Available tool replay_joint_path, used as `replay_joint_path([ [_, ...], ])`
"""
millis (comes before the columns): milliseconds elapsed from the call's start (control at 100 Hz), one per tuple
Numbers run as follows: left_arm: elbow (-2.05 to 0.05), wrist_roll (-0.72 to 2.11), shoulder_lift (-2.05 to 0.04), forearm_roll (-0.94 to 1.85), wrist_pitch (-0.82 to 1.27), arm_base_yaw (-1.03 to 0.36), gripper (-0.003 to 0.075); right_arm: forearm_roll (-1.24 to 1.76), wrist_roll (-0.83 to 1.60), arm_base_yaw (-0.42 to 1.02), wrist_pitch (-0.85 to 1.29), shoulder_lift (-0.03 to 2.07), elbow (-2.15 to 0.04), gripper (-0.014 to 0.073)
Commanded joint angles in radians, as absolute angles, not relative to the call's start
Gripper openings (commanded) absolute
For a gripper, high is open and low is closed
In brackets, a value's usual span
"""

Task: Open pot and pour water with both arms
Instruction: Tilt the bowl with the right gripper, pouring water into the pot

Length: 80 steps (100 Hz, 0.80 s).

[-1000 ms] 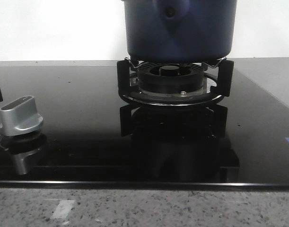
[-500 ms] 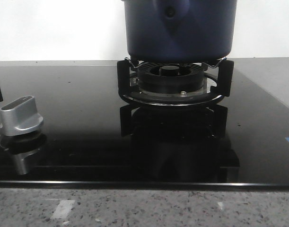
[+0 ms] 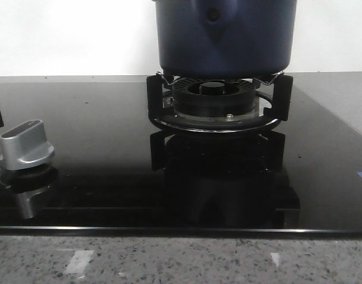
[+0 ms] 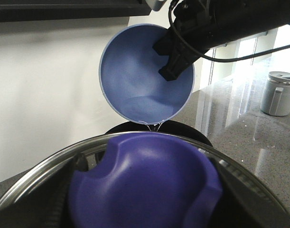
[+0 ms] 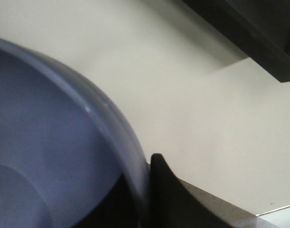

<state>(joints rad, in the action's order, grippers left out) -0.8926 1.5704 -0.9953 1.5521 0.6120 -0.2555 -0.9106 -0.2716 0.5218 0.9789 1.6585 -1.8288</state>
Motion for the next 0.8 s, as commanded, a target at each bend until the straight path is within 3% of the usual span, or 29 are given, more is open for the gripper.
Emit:
replay_joint_path([
  [0,-0.926,1.570,-0.981,1.628,0.615,-0.263,0.0337,-1.016,-0.284,0.528,0.917,1.613,-1.857,-0.0046],
  [790,-0.926,1.570,-0.981,1.628,0.612,-0.263,0.0337,-1.383,-0.300,0.613,0.829,1.613,-1.857,-0.0046],
])
